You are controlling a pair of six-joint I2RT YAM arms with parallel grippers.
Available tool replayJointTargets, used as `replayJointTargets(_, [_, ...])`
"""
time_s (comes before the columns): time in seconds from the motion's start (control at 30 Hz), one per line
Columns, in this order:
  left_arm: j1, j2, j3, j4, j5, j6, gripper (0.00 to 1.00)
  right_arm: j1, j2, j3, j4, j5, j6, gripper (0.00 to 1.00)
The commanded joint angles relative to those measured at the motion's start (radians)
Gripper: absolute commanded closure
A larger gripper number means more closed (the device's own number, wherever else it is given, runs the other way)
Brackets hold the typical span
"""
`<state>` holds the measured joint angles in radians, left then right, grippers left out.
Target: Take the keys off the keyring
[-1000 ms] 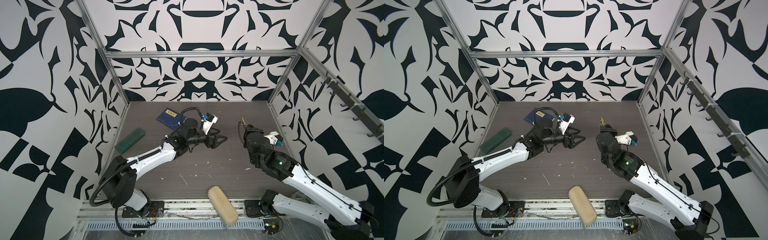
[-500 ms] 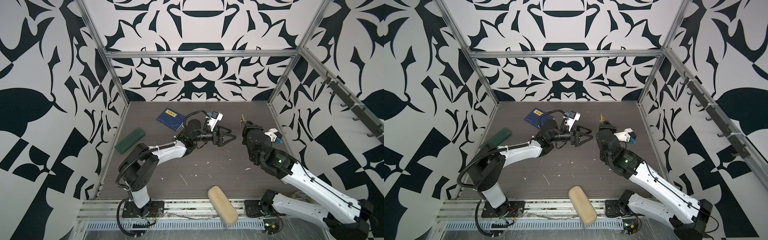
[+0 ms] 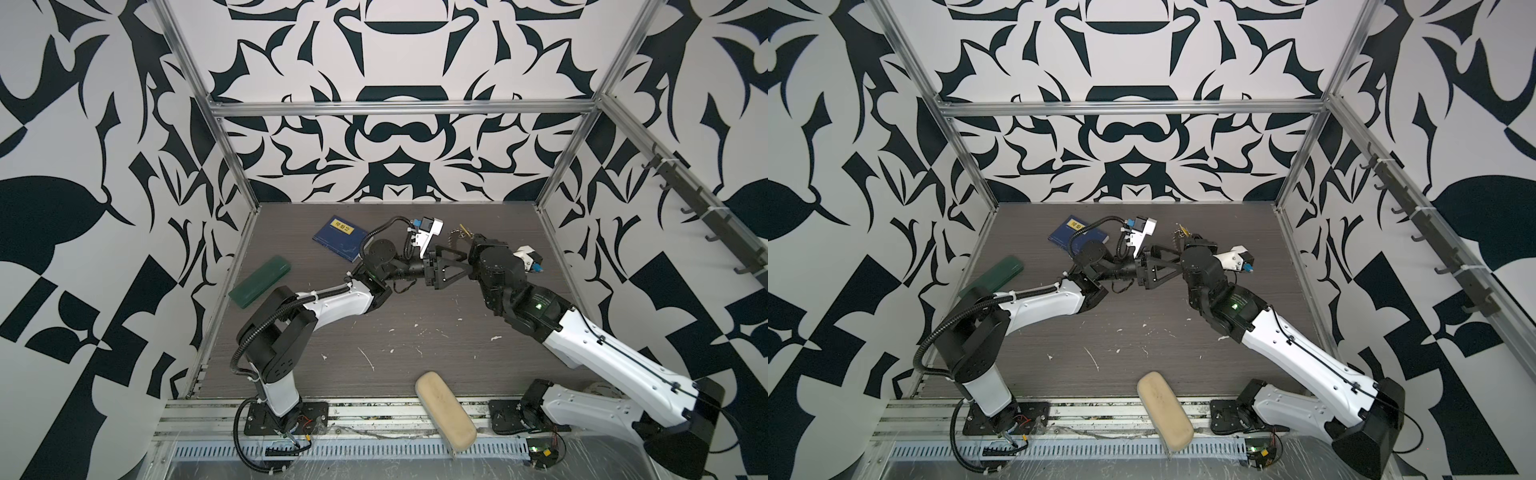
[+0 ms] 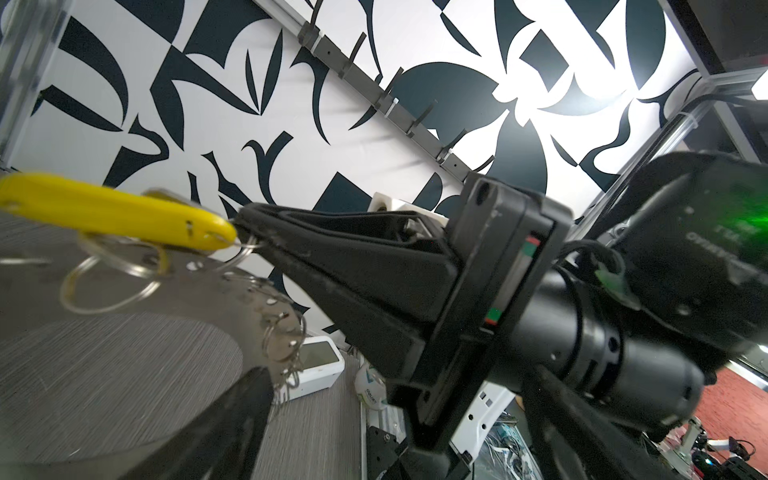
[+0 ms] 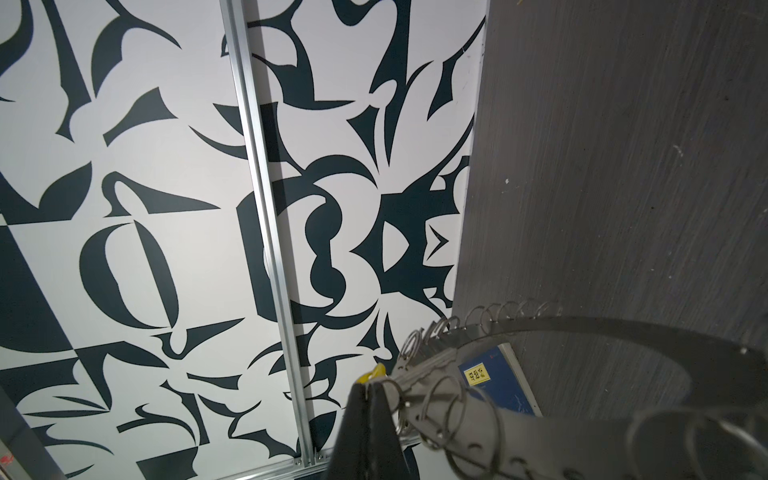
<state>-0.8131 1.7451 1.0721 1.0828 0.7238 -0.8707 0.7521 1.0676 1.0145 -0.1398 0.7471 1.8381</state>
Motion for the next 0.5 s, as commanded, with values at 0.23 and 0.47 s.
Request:
replayJointTargets(0.23, [0.028, 0.034, -0.128, 0.305, -0.087, 0.011, 0.03, -0.02, 0.006, 0.107, 0.046, -0.06, 0.022, 1.0])
replayJointTargets(0.47, [0.022, 0.053, -0.146, 0.359, -0.1, 0.134, 0.02, -0.02, 0.035, 0.159, 0.032, -0.1, 0.037, 1.0])
